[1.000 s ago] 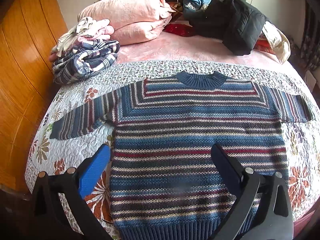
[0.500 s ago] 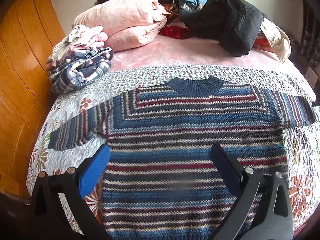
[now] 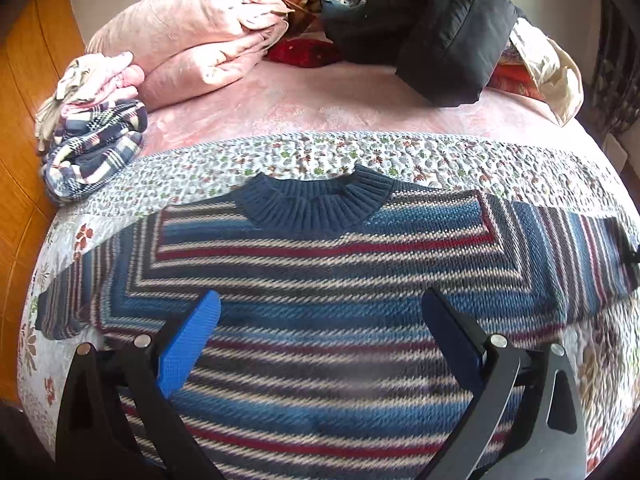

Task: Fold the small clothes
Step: 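Move the right tool to the ribbed cuff of the outstretched sleeve, then close the right tool on the sleeve cuff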

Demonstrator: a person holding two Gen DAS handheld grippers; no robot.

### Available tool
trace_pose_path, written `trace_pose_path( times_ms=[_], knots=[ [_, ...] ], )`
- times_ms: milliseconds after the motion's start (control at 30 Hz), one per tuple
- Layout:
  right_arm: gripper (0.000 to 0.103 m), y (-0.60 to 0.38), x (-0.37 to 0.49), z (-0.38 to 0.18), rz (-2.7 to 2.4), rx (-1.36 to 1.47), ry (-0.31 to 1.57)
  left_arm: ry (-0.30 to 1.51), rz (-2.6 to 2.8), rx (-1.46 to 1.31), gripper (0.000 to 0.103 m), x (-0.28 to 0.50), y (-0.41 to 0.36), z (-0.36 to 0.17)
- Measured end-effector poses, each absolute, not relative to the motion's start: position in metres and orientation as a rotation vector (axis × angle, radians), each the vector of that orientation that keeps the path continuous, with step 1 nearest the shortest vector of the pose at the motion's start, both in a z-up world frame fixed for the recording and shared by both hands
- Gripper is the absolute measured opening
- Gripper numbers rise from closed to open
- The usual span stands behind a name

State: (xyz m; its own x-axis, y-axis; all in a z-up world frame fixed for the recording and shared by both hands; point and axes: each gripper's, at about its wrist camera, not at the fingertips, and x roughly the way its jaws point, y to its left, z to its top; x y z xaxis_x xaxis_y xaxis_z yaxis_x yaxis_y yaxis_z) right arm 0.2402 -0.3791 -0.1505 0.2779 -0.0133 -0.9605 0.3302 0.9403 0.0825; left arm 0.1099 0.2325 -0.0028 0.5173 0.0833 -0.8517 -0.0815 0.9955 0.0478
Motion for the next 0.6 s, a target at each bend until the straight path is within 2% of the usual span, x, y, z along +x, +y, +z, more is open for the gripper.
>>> trace_pose_path(
  times_ms=[233,300,400,467,500,533,567,600],
  knots=[
    [0.092,-0.431,0.226,-0.129,-0.215,0.443,1.189,1.051,0.101,-0.016,0.100,0.119,0.220,-0.018],
    [0.092,-0.447,0.220,-0.137,-0.255,0.446,1.216,1.052,0.096,0.000,0.100,0.117,0.217,-0.021],
    [0.084,-0.455,0.217,-0.158,-0.256,0.438,1.273,1.062,0.093,0.007,0.100,0.116,0.214,-0.024],
    [0.083,-0.451,0.218,-0.159,-0.253,0.406,1.265,1.065,0.095,0.011,0.100,0.115,0.212,-0.025],
    [0.076,-0.449,0.219,-0.158,-0.250,0.394,1.265,1.065,0.095,0.014,0.100,0.115,0.211,-0.025],
    [0.060,-0.447,0.219,-0.155,-0.235,0.391,1.252,1.067,0.095,0.016,0.100,0.114,0.210,-0.025],
    [0.049,-0.444,0.220,-0.152,-0.212,0.396,1.233,1.067,0.094,0.020,0.100,0.114,0.209,-0.025],
    [0.034,-0.443,0.220,-0.150,-0.202,0.398,1.219,1.066,0.091,0.024,0.100,0.112,0.208,-0.025]
  ],
)
